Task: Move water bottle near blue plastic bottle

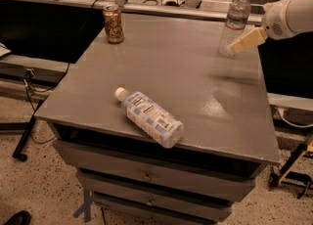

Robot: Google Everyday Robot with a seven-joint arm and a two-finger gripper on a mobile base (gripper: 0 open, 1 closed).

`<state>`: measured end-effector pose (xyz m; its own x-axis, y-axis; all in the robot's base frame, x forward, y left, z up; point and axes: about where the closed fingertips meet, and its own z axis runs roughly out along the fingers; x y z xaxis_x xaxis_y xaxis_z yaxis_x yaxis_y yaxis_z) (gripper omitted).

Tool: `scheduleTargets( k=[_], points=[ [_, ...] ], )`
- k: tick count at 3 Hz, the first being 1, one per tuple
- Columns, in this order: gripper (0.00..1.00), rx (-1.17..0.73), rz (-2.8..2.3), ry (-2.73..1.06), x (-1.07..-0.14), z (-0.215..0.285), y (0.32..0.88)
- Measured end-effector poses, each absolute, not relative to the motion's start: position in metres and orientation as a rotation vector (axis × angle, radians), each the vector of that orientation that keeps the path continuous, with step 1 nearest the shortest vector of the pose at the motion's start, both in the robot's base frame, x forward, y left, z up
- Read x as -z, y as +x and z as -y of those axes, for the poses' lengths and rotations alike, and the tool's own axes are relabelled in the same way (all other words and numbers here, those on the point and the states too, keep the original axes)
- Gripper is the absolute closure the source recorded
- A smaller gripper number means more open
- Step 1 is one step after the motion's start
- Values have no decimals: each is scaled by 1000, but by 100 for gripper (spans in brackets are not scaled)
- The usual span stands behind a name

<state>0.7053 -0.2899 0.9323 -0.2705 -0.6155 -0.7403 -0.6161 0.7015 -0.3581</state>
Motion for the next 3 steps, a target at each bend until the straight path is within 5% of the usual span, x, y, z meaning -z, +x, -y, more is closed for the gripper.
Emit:
scheduleTargets(
  k=[1,3],
  points=[
    [0,-85,-1893,-857,-925,285,736],
    [39,-289,-1830,-715,-903,264,777]
  ],
)
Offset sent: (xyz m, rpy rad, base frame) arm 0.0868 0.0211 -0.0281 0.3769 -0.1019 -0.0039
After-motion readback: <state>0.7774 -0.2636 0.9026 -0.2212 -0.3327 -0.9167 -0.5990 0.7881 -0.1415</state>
